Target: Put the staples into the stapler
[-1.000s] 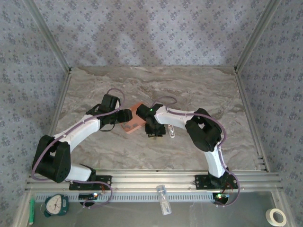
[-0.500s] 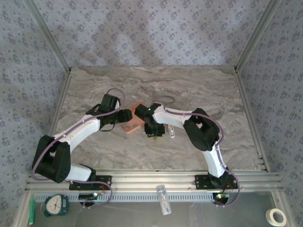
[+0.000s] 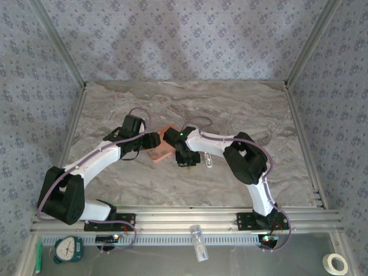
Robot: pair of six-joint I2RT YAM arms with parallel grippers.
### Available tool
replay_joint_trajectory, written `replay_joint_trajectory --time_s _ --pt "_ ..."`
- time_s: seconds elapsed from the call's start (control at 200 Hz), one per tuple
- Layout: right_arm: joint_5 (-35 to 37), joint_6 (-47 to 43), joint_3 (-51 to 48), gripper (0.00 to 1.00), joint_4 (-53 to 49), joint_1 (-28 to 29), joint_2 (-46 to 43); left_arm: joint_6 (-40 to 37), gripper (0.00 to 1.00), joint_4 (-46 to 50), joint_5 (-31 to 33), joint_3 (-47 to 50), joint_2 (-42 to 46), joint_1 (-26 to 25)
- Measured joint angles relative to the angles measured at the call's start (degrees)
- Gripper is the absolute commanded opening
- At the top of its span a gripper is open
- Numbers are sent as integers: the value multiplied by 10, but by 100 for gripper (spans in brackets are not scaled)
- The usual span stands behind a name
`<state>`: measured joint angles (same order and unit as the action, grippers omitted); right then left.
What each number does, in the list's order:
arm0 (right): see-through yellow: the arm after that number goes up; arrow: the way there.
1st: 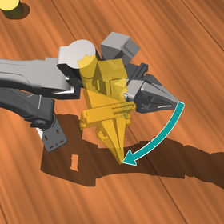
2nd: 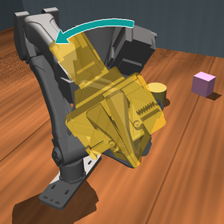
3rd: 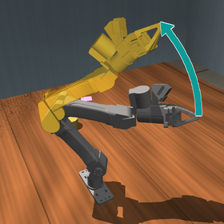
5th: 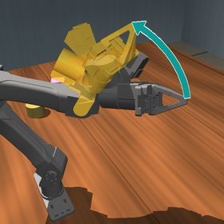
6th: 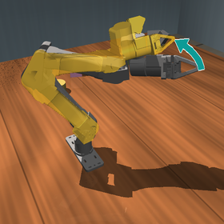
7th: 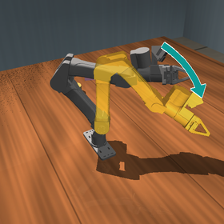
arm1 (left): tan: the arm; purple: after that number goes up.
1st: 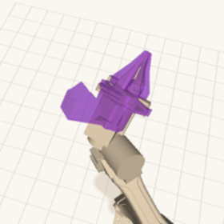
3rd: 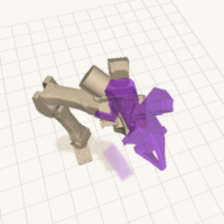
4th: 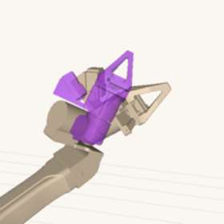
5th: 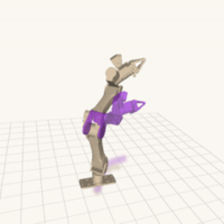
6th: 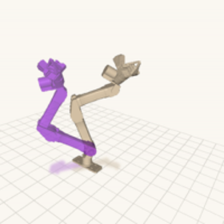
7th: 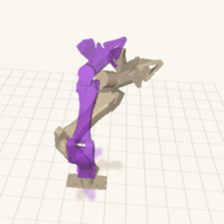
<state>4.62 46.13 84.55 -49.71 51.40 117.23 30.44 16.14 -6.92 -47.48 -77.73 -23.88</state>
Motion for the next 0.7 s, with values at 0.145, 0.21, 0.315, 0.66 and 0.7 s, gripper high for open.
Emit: replay_joint_trajectory --time_s 0.145,0.21,0.315,0.66,0.7 --pt "26 -17 -51 18 42 0 -65 0 66 -23 -6 18 9 -5" --pt "40 -28 -72 18 54 -1 -106 0 67 -34 -8 21 9 -16" --pt "57 -53 -110 18 78 -6 -175 0 67 -60 -9 22 9 -41" --pt "67 -201 -320 18 162 -107 -407 -18 70 -176 -10 21 -28 -151" --pt "64 -218 -340 18 171 -128 -431 -22 70 -182 -8 21 -37 -159"
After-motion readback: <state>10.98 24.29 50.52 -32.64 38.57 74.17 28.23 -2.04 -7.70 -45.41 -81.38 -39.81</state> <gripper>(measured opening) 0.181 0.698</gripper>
